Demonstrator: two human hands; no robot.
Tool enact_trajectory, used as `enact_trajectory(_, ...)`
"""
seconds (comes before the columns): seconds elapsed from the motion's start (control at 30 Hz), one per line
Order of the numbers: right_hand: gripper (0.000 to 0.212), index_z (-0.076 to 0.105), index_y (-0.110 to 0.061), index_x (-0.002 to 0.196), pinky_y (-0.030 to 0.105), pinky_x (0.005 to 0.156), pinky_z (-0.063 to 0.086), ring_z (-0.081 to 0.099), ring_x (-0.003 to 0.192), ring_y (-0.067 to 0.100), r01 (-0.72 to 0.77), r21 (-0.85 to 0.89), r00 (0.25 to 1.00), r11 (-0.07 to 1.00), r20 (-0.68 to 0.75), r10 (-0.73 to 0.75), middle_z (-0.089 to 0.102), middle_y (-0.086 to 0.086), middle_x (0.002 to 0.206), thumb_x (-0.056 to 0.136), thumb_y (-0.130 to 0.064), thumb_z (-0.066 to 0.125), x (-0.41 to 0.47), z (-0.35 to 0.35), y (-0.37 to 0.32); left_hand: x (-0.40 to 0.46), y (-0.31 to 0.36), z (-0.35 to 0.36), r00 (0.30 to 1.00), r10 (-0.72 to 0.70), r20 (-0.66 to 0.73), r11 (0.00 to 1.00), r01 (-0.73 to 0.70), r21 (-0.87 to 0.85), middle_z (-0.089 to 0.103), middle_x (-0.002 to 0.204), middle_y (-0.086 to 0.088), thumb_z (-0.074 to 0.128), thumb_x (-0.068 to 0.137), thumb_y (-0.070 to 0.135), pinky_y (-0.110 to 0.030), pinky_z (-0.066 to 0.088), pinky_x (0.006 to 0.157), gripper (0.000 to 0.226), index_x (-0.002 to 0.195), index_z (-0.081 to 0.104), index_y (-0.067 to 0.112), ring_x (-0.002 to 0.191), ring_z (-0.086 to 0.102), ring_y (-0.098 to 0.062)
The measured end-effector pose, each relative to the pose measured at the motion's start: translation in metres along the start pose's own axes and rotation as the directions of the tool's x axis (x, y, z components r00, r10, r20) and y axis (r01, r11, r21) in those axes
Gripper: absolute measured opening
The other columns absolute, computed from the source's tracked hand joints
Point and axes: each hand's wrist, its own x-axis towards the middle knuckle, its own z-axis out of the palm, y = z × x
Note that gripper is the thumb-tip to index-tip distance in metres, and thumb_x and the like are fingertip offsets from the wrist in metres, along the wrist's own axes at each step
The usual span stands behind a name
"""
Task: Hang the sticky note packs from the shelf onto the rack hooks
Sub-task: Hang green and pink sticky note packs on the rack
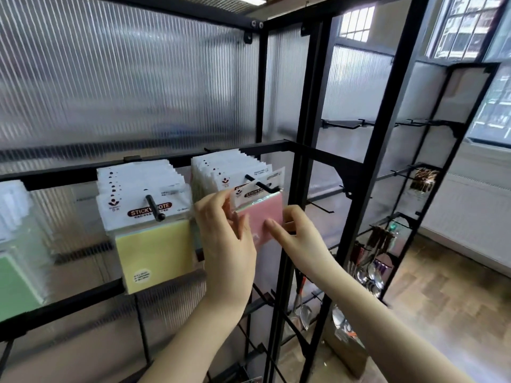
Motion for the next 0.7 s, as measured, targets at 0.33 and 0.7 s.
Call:
enact_trajectory(0.33, 0.029, 0.058, -0.009, 0.107, 0.037, 0.082, 0.052, 0.064, 0.084, 0.02, -0.199, -0.192, 0.952, 0.961, 0.194, 0.236, 0.067, 0.005, 0.093, 0.098, -0.035, 0.048, -0.038, -0.003, 0.039, -0.046, 0.018, -0.021, 0.99, -0.112, 0.089, 0.985, 0.099, 0.14, 0.053, 0.12, -0.016, 0.061, 0.082, -0.013, -0.047, 0.051, 0.091, 0.042, 0.123, 0.052, -0.005, 0.11, 0.055, -0.03)
enact_trajectory(0.7, 0.027, 0.057, -0.019, 0.104, 0.037, 0.078, 0.05, 0.06, 0.092, 0.021, 0.341, -0.197, 0.853, 0.919, 0.477, -0.214, 0.064, -0.003, 0.101, 0.097, -0.042, 0.044, -0.108, 0.078, -0.035, -0.089, 0.002, -0.166, 0.932, -0.291, 0.218, 0.846, 0.144, 0.514, 0.068, 0.105, 0.003, 0.059, 0.086, -0.004, -0.028, 0.052, 0.079, 0.03, 0.11, 0.067, 0.012, 0.093, 0.065, -0.016)
